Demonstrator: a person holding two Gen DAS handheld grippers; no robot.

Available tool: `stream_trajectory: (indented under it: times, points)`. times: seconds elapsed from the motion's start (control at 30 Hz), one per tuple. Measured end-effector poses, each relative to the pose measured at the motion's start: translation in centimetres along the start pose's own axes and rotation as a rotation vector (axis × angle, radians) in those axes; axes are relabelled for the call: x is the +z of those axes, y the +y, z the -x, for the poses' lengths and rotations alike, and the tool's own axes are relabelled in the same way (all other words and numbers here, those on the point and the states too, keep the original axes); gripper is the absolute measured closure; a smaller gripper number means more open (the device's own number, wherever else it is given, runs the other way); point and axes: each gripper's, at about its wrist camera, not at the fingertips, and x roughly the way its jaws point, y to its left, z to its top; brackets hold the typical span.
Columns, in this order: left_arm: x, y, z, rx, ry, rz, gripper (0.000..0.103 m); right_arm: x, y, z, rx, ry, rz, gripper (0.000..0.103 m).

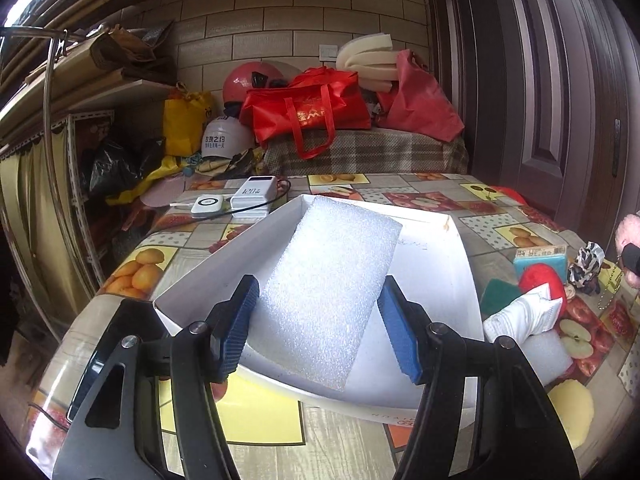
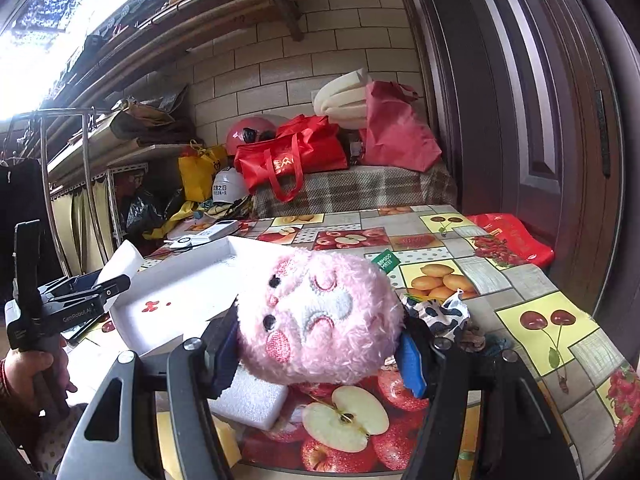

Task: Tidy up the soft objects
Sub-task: 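Carry both items over the white box, open the right tool to drop the plush while lowering the foam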

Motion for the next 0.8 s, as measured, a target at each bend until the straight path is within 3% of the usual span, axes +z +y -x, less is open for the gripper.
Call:
stream_trajectory:
  times: [0.27,0.53,0.8]
  points:
    - [0.2,0.7,-1.1,0.034,-0.015,0.023,0.041,0.1,0.9,-2.0,0.019,0.041,0.024,0.038]
    - [0.9,1.0,-2.5,0.069,-0.024,0.026,0.041,-0.2,2.8,-6.7,0.020,0.105,0.066,0.038]
    - [1.4,1.3,-3.9,0.079,-0.010,0.044,0.041,0.3,6.2,-9.0,0.067,0.067,0.148,0.038]
